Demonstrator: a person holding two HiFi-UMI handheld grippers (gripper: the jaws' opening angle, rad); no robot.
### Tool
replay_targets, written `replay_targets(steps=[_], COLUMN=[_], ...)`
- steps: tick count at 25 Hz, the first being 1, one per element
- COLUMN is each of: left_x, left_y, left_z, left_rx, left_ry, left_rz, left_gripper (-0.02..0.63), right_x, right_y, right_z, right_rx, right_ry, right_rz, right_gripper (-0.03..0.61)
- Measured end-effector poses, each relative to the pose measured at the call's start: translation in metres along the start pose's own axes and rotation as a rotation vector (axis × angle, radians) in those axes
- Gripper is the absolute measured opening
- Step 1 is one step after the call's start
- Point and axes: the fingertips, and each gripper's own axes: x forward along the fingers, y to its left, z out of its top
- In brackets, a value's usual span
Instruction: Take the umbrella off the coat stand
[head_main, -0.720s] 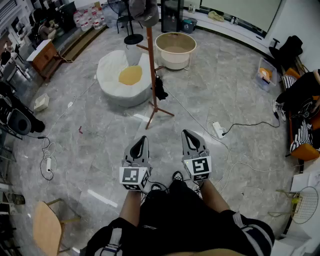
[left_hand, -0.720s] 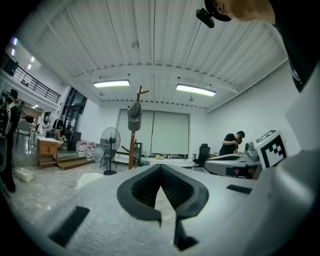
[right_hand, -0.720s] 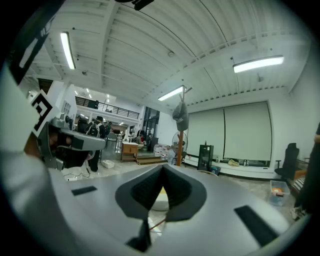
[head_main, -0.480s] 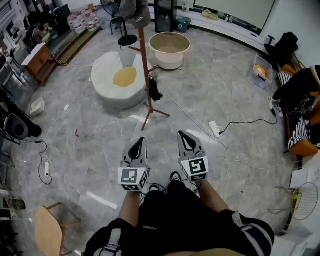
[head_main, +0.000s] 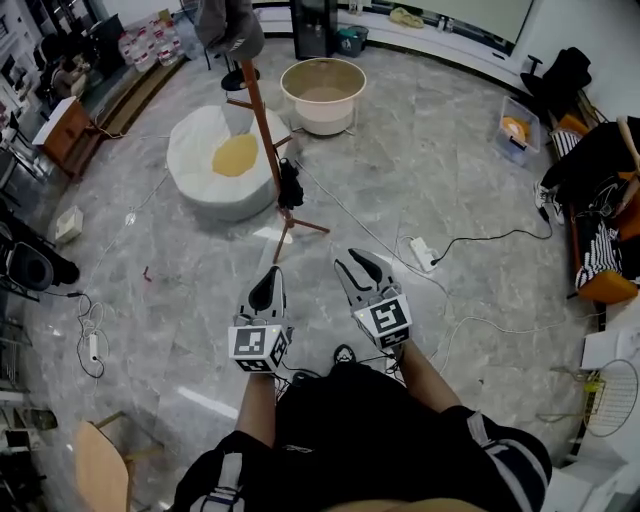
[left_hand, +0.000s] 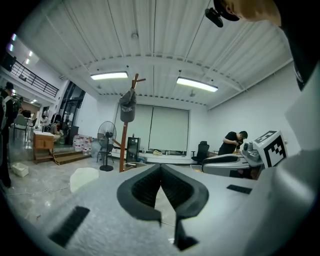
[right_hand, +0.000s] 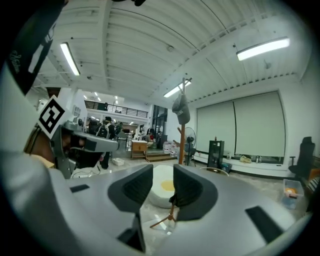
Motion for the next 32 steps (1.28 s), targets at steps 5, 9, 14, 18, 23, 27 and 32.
replay_targets(steps=[5,9,14,18,23,27,32], left_x=[0.018,0.033,0.052,0.074,0.115,0.145,0.185], left_y=[-0.004,-0.005,0.010,0.028,0.055,0.078,0.101], left_z=[-0.012,-0.014,-0.017,-0.022,-0.022,-0.023,-0.022], left_rx=[-0.011,-0.007,0.002,-0.005,-0.016,-0.023,-0.036], left_ry=[0.023,0.056,0.079,0.087,0.082,0.097,0.119], left_rz=[0.033,0.049,0.059,0.070,0.083,0.082,0.055], left_gripper=[-0.002,-0.002,-0.002,-0.002,-0.002,-0.002,-0.002], right_x=[0.004,0.012,0.038,0.061,0.096,0.127,0.164], right_y=[-0.031,-0.050,-0.056,-0.065,-0.089,-0.110,-0.136], right_z=[-0.015,-0.018,-0.027,-0.029,-0.034,-0.034,-0.041], right_rx=[-0.010,0.023,0.044,0.040,0.024,0.025,0.013], right_ry=[0.017,0.009,0.034,0.035,0.063,0.072,0.120], right_rz=[0.019,0.031,0.051,0.063,0.079,0.099,0.149], right_gripper=[0.155,0.161,0.169,0.170,0.178,0.194,0.215])
